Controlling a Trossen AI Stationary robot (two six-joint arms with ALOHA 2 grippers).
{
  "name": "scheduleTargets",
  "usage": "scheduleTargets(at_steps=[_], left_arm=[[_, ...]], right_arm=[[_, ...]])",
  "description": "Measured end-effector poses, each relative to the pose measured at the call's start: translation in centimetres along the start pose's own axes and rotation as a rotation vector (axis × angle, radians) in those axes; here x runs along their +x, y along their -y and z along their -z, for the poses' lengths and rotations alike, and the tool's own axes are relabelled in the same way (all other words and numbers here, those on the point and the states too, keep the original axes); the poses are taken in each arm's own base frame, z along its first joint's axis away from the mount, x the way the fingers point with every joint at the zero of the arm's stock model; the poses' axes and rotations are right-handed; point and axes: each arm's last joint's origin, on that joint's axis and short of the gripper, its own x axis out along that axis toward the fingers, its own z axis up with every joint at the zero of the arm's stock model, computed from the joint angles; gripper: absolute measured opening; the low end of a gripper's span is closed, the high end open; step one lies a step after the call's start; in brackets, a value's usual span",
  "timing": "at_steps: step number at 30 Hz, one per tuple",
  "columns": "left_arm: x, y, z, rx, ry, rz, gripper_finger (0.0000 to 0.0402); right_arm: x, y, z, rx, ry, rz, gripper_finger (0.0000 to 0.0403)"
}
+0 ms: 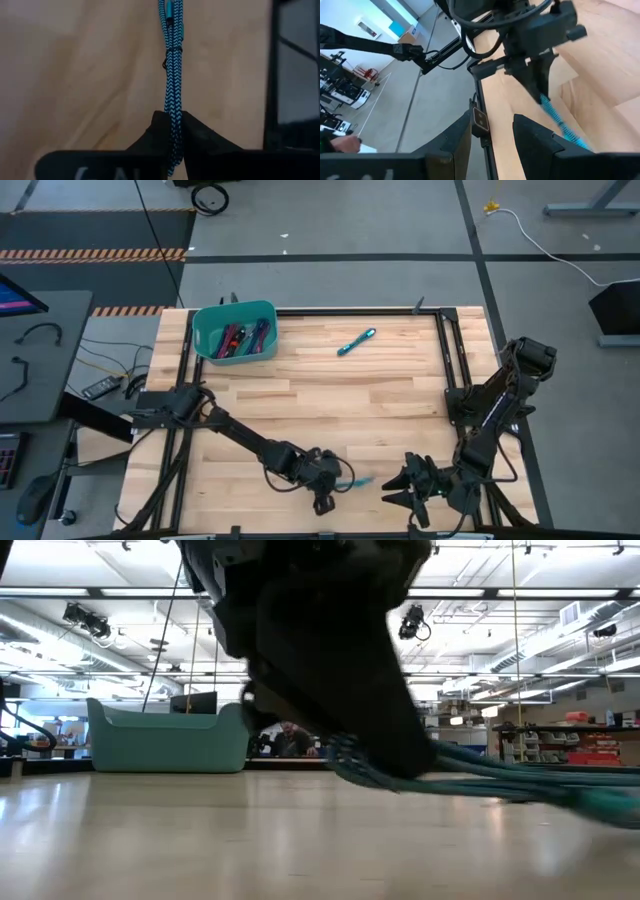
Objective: Pick and place USB-C Cables
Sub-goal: Put the bottom blue charger cable into the green bin
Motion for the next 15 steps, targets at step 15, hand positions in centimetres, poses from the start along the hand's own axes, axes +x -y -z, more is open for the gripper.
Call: scheduleTargets(at_steps=[15], left_arm=[[-12.3, -2.6, 0.5, -0.188, 0.334, -0.728, 0.0029]], right_arm=[[4.1, 3.0, -4.8, 0.019, 0.097, 0.113, 0.015]])
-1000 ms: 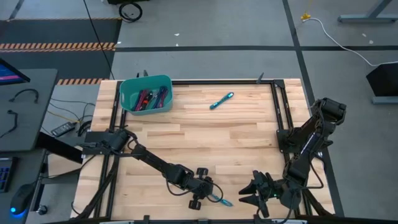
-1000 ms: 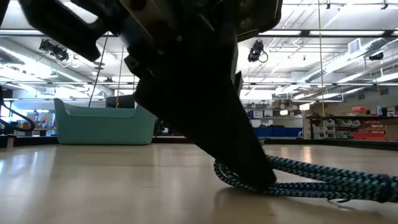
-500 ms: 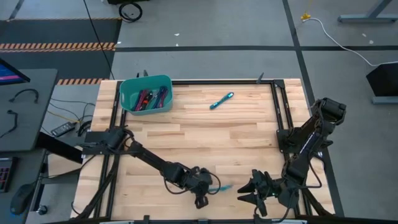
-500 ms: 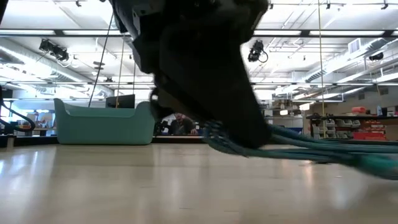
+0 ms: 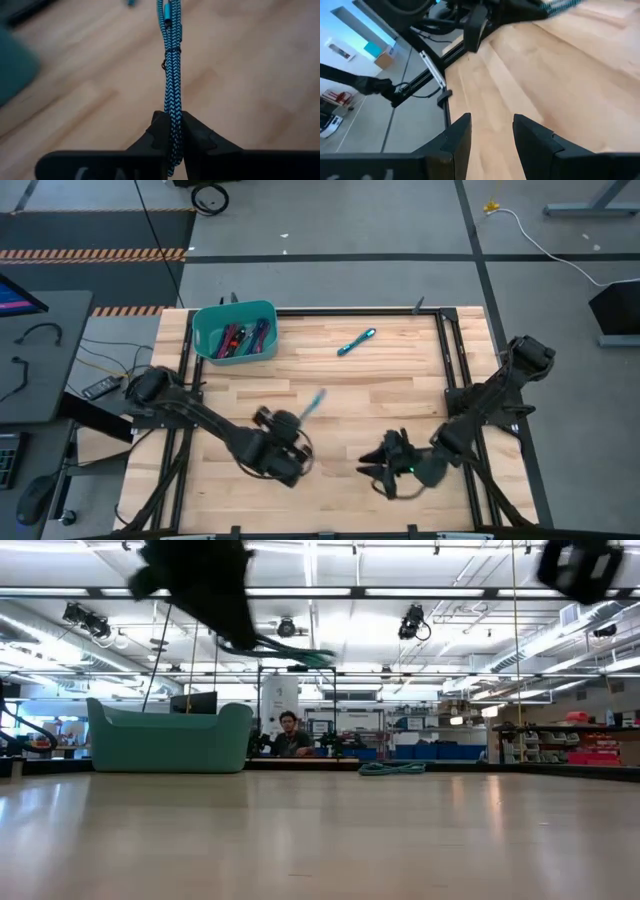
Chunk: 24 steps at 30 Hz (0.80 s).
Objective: Pick and place USB-C Cables
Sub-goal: Put the bottom blue charger cable into the green bin
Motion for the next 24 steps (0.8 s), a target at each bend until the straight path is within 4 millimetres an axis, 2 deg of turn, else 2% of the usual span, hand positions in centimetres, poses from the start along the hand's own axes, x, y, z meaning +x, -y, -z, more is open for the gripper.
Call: scheduleTargets(at_steps=[5, 11, 18, 24], left_arm=[[-1.3, -4.3, 0.5, -0.15, 0.084, -0.031, 0.0029], [-1.9, -10.1, 1.1, -0.264, 0.148, -0.041, 0.0029], [-1.5, -16.5, 0.8, -0.345, 0.17, -0.094, 0.0029], [-1.0, -21.0, 0.0, -0.336, 0.175, -0.179, 0.0028]], right_arm=[[2.4, 1.1, -3.3, -0.006, 0.019, -0.069, 0.015], [4.7, 3.1, -8.0, -0.025, 0.141, -0.15, 0.015], [6.4, 7.0, -12.5, 0.026, 0.219, -0.114, 0.015], [7.1, 8.6, -16.3, 0.016, 0.227, -0.019, 0.015]])
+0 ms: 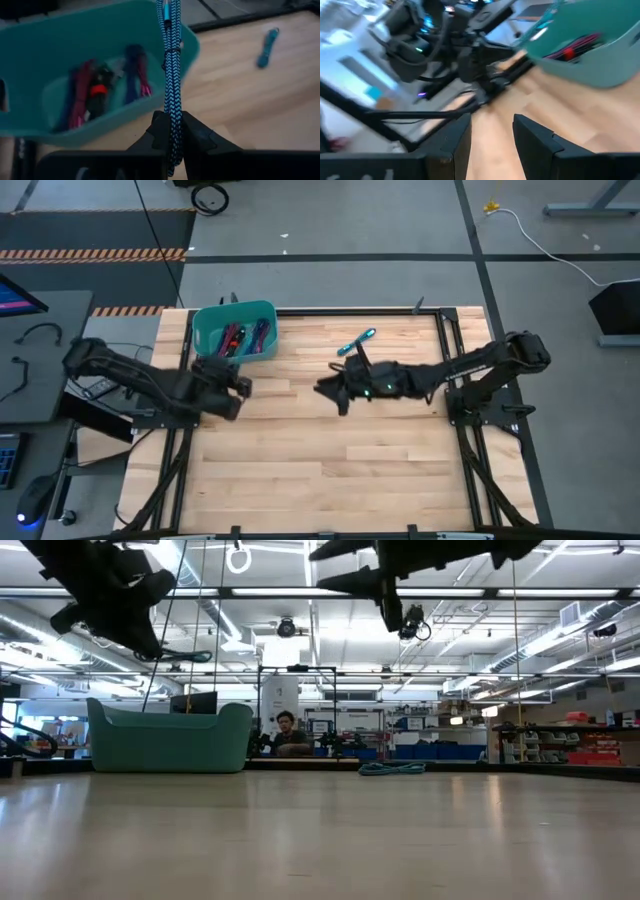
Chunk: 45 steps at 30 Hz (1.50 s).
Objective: Pick and place USB-C Cables
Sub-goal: Put the bottom blue charger cable into the green bin, then put the blue charger cable into the green bin
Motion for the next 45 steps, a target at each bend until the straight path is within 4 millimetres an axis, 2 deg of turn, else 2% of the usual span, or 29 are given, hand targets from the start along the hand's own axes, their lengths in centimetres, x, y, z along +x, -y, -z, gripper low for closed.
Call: scheduleTargets(at_steps=[9, 15, 25, 33, 40, 45], left_arm=[[3.1, -3.2, -2.4, 0.198, -0.203, -0.093, 0.0028], [6.5, -4.4, -3.3, 0.273, -0.289, -0.041, 0.0028], [11.9, -8.0, -6.2, 0.182, -0.311, 0.061, 0.0027], [15.8, -8.9, -5.3, 0.217, -0.451, 0.055, 0.0049], [17.1, -8.6, -5.2, 0.183, -0.432, 0.054, 0.0079], [17.1, -8.6, -5.3, 0.147, -0.42, 0.052, 0.0123]], right_arm=[[1.0, 1.8, -5.7, -0.172, 0.003, 0.248, 0.015], [1.1, 3.3, -7.7, -0.161, 0.051, 0.303, 0.015], [1.1, 3.3, -7.8, -0.064, 0.081, 0.314, 0.015], [0.9, 2.3, -7.1, -0.071, 0.13, 0.373, 0.015], [0.9, 1.6, -6.5, -0.078, 0.122, 0.36, 0.015], [0.9, 1.5, -6.4, -0.087, 0.115, 0.353, 0.015]])
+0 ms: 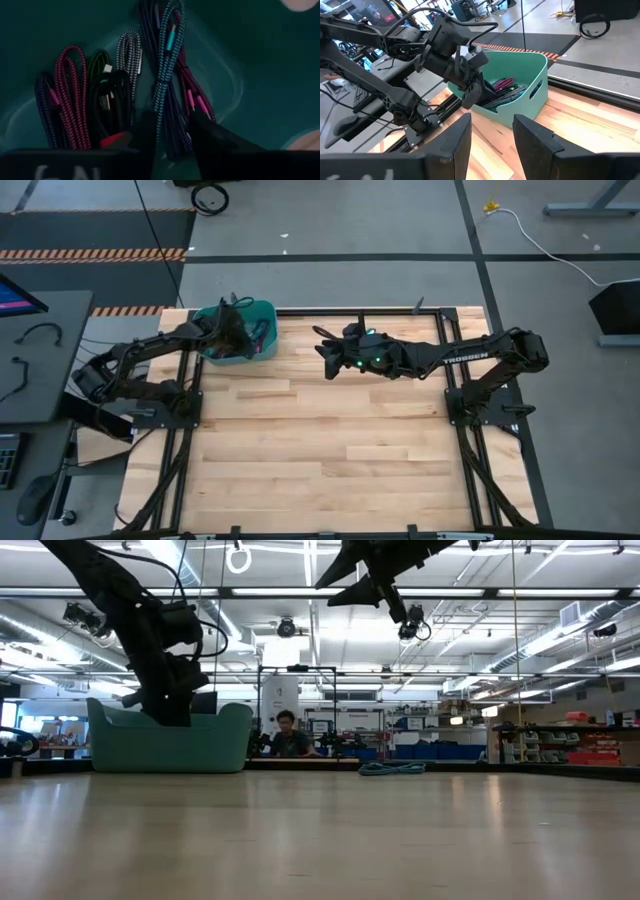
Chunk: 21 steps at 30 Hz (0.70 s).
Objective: Pick and place USB-C Cables
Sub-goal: Put the blue charger cable into the green bin
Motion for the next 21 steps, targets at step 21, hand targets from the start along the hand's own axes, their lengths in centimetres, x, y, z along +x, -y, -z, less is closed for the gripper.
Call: scheduleTargets(at_steps=[21], left_arm=[[-3.9, 2.4, -0.2, -0.007, 0.076, 0.483, 0.02]], right_arm=[[-0.1, -0.4, 0.2, -0.026, -0.108, -0.163, 0.015]])
